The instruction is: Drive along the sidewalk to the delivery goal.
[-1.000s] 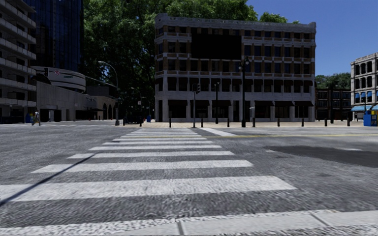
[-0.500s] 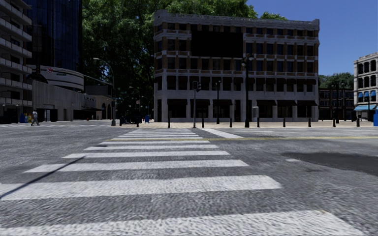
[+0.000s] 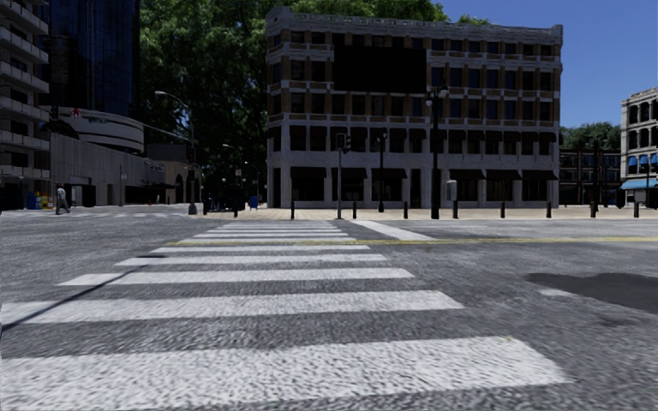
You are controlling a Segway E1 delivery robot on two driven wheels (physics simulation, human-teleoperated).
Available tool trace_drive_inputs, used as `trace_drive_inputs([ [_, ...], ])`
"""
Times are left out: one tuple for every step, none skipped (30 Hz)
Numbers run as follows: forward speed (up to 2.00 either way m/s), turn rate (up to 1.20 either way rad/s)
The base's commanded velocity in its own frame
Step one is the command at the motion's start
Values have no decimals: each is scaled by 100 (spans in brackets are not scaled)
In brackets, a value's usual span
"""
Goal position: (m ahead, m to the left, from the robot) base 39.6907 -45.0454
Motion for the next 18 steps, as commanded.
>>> trace_drive_inputs([
  [135,0],
  [135,0],
  [135,0],
  [137,0],
  [137,0],
  [138,0],
  [138,0],
  [138,0],
  [138,0],
  [138,0],
  [139,0],
  [139,0],
  [139,0],
  [139,0],
  [139,0],
  [139,0],
  [139,0],
  [139,0],
])
